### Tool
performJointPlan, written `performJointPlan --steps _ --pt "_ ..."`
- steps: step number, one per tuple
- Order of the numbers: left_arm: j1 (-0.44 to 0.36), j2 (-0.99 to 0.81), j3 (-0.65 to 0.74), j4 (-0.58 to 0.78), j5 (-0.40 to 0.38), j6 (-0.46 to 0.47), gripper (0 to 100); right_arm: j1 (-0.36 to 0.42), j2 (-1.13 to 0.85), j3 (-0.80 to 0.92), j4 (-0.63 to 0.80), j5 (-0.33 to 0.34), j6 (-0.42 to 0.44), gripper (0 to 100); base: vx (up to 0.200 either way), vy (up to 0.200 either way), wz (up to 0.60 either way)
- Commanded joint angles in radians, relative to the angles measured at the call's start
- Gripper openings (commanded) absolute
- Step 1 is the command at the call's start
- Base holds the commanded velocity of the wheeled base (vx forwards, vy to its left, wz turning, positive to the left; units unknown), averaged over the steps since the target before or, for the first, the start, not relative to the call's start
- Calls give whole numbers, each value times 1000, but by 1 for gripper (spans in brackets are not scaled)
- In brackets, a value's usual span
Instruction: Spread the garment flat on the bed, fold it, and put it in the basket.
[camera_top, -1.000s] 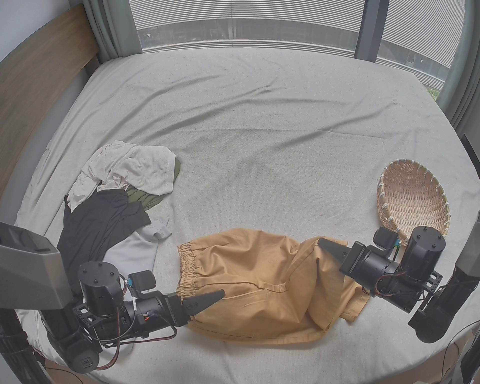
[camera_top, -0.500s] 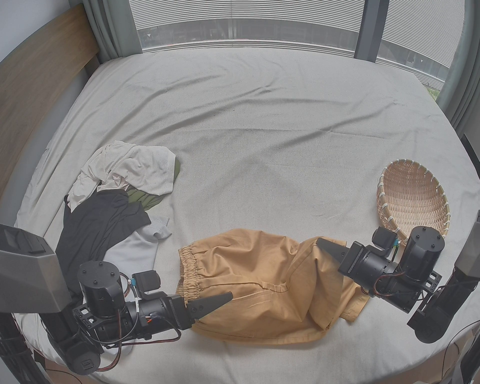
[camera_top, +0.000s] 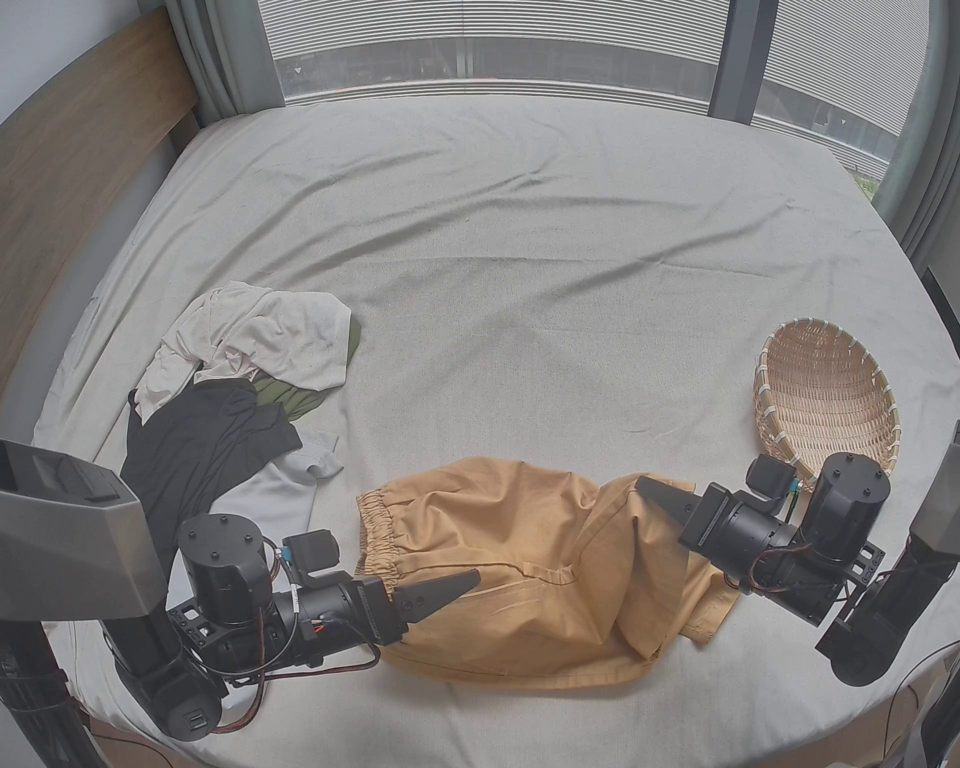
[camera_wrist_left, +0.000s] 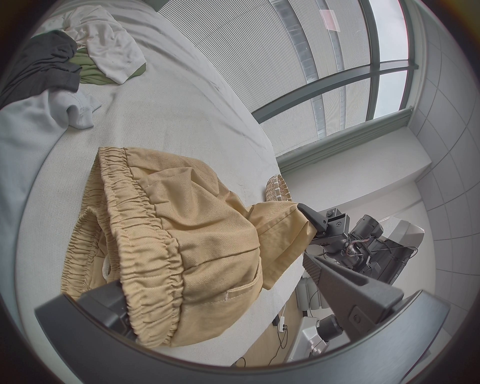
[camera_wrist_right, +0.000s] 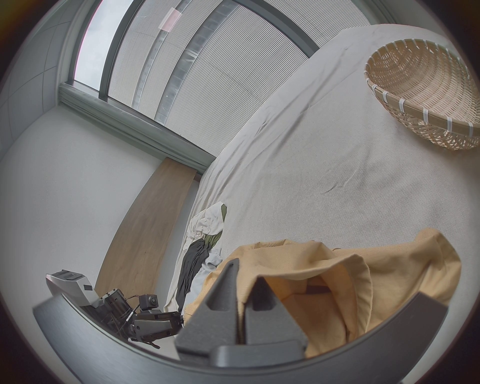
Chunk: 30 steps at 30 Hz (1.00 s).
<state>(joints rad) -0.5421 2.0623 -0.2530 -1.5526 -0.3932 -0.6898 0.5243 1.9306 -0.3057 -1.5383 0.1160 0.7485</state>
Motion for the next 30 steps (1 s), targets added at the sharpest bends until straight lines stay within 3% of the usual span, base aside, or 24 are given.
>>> performJointPlan --steps 1,17,30 --pt "5 -2 0 -4 0 -1 0 3 1 -1 0 1 0 0 0 0 0" --pt "7 -68 -6 -4 4 1 0 -15 -27 14 0 2 -1 0 0 0 0" --pt "14 -151 -104 -4 14 -1 0 -58 -125 40 4 42 -28 0 0 0 0"
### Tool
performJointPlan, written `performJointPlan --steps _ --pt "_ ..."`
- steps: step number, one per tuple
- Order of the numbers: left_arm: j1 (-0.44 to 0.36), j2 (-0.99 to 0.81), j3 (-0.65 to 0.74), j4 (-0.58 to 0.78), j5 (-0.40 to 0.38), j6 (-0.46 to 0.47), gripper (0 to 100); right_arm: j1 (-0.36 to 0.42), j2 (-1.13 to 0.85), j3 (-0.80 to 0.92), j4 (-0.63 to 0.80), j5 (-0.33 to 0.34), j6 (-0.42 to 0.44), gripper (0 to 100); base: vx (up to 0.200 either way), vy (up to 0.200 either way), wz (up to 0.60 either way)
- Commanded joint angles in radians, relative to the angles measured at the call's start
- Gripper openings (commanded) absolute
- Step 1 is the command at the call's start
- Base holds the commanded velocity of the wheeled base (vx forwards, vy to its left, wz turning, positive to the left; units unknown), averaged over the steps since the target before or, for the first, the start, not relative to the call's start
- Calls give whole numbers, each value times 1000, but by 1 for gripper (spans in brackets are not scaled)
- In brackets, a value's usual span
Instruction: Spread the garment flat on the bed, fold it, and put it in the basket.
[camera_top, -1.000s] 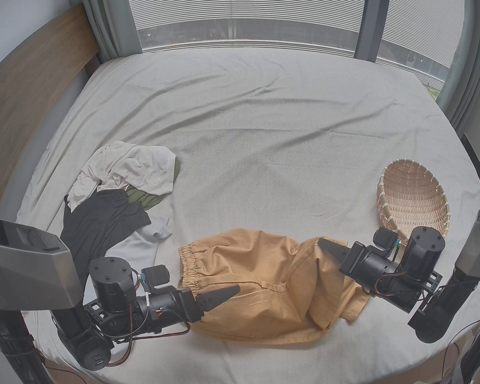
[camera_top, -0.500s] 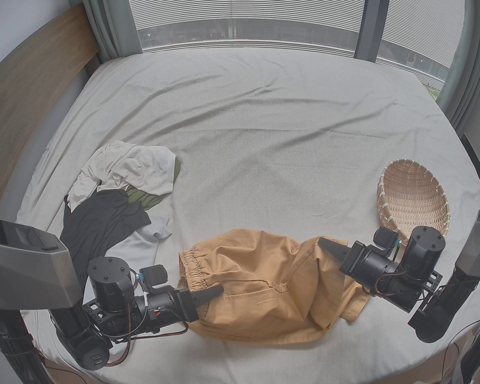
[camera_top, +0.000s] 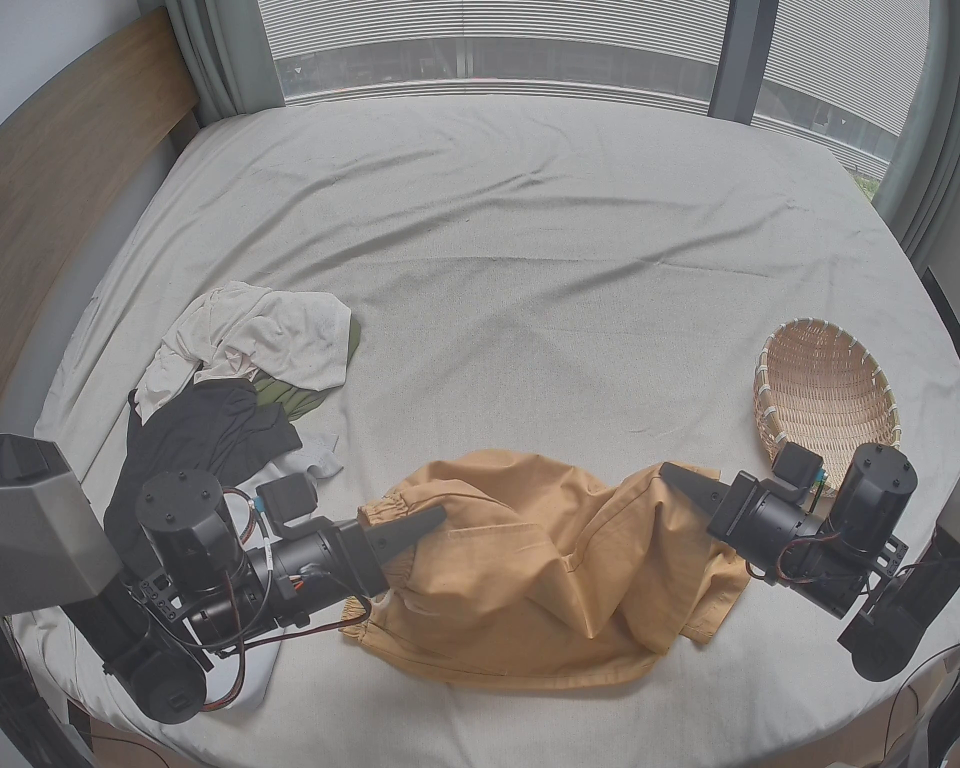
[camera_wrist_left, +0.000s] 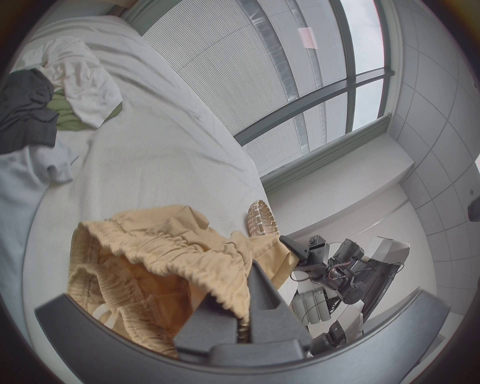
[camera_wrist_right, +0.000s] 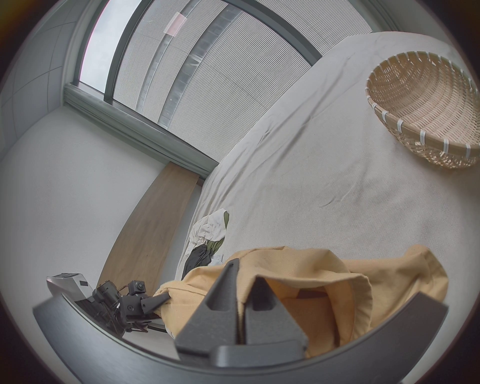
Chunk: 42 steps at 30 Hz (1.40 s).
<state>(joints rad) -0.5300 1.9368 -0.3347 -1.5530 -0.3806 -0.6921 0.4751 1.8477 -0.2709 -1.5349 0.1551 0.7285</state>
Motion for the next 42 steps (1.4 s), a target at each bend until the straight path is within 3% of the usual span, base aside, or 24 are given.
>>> performJointPlan --steps 1,17,22,29,35,42 --pt "2 -29 -26 -4 2 2 0 -10 -47 7 2 4 -20 0 0 0 0" --pt "13 -73 -49 -2 5 10 0 -56 -85 -8 6 58 -100 0 0 0 0" --pt "68 -75 -53 -2 16 72 0 -64 -96 -39 6 92 -112 0 0 0 0" --pt "94 -79 -56 -4 17 77 0 -82 -96 -85 12 93 -113 0 0 0 0" --pt "130 -90 -60 -2 17 74 0 -142 -145 -145 164 93 -150 0 0 0 0" --pt "182 -88 -96 -2 17 79 0 -179 -150 -185 177 95 -152 0 0 0 0"
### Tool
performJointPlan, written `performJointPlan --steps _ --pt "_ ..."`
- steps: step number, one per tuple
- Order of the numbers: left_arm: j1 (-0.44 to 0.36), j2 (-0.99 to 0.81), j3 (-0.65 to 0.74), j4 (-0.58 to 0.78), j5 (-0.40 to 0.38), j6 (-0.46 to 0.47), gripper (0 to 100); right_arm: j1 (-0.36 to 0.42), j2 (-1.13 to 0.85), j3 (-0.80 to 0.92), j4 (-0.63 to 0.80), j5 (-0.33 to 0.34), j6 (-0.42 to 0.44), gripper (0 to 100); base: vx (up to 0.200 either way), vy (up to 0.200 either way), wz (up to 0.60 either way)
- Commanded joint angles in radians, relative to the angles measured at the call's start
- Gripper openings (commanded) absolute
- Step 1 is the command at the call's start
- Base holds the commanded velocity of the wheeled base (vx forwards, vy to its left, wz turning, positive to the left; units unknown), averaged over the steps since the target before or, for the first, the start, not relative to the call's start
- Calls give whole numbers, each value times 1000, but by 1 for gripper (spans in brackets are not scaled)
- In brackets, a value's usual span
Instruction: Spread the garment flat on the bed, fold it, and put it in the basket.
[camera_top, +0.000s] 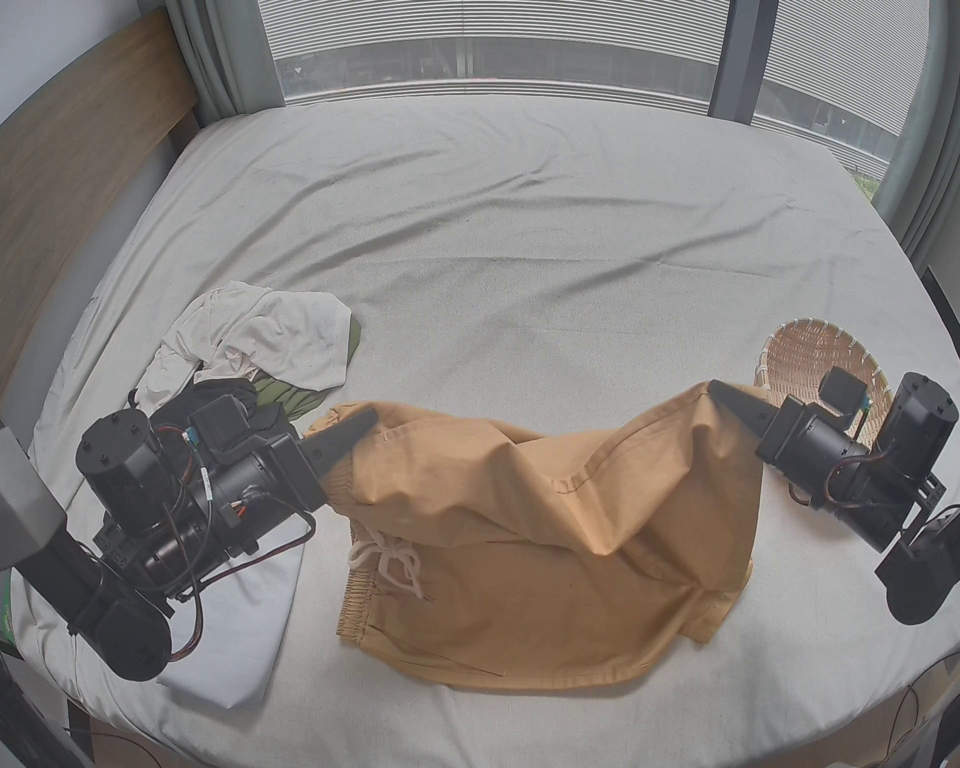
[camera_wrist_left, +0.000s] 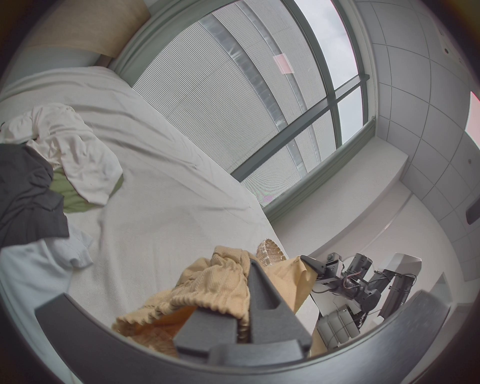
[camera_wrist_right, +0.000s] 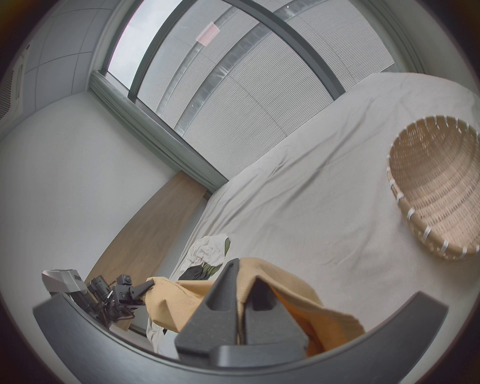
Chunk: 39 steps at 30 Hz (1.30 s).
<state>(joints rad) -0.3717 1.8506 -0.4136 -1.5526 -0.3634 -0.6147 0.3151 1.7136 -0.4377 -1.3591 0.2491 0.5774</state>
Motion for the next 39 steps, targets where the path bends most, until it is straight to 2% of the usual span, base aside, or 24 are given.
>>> performJointPlan --steps 1,28,39 --pt "30 -4 -22 -3 0 0 0 -25 -17 -19 0 1 -1 0 0 0 0" --pt "85 -7 -56 -1 -2 0 0 -119 -45 -44 0 44 -1 0 0 0 0" --pt "85 -14 -44 -1 -2 3 0 -191 -57 -59 -3 107 4 0 0 0 0"
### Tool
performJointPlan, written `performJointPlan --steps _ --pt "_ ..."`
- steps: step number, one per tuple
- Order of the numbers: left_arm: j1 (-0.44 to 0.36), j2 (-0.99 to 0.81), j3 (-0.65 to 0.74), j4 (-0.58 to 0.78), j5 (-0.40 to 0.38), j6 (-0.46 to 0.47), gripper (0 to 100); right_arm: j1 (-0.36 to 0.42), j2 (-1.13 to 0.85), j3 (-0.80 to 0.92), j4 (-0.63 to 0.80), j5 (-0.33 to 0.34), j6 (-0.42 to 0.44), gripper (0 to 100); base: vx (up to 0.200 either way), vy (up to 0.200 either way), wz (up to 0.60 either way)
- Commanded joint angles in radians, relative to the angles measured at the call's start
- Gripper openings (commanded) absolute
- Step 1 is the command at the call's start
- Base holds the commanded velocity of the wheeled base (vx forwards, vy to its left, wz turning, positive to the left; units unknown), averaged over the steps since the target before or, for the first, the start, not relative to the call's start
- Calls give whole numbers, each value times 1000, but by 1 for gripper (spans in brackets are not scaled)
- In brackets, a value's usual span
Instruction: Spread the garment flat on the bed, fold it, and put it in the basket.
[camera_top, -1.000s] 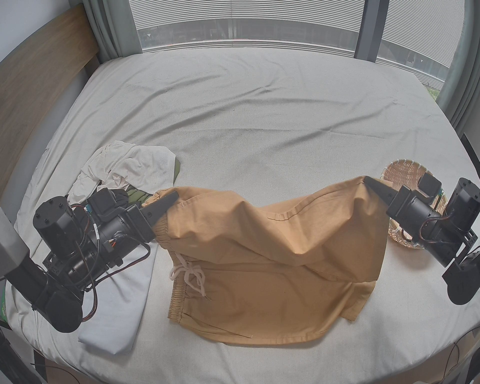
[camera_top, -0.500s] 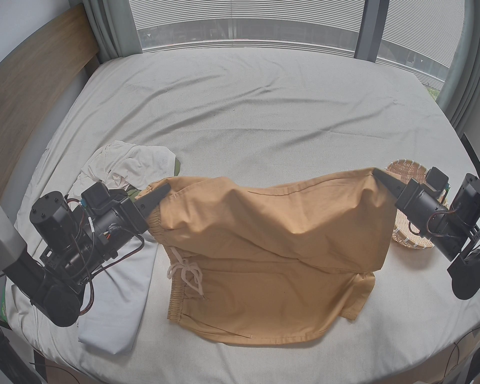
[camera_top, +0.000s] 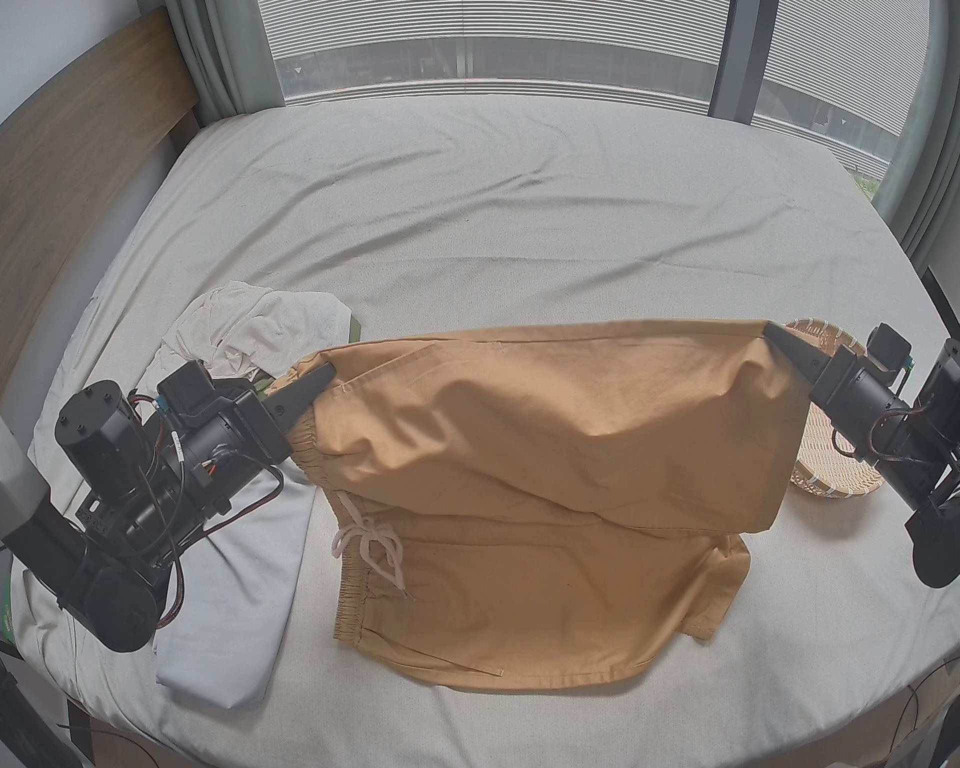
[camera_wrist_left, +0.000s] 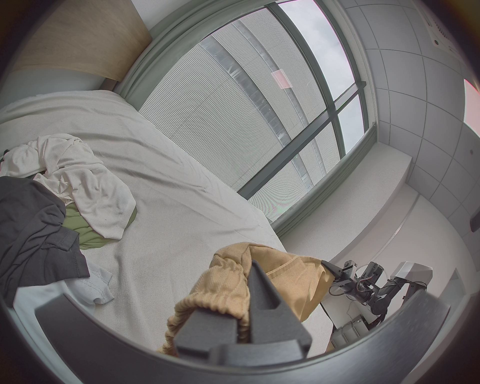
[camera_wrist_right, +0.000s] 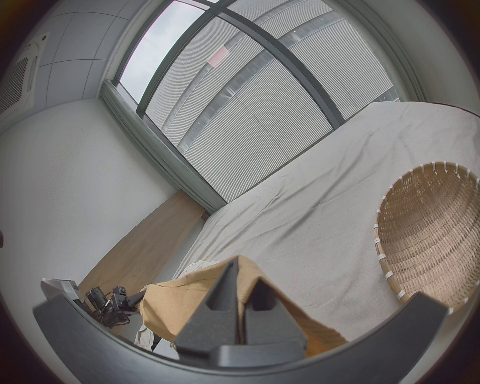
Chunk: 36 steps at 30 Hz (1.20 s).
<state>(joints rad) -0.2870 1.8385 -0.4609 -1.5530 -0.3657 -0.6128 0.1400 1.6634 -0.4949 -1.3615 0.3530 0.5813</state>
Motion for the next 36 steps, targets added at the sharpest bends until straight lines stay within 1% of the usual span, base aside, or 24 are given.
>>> performJointPlan --steps 1,5,6,8,14,17,36 --pt "-1 -5 8 -1 -1 1 0 -23 -8 -4 -4 6 0 0 0 0 0" --pt "-3 -16 18 1 -2 1 0 -28 -28 -5 2 9 0 0 0 0 0" --pt "-3 -18 18 -1 -2 2 0 -31 -40 -14 2 26 0 0 0 0 0" --pt "-3 -27 16 -1 -5 2 0 -40 -48 -31 5 38 2 0 0 0 0" --pt "-1 -47 21 -1 -9 1 0 -43 -99 -68 81 66 37 0 0 0 0" --pt "-1 -53 22 1 -5 1 0 -43 -114 -79 99 75 40 0 0 0 0" --pt "22 -47 28 1 -2 -1 0 -57 -113 -77 101 86 40 0 0 0 0"
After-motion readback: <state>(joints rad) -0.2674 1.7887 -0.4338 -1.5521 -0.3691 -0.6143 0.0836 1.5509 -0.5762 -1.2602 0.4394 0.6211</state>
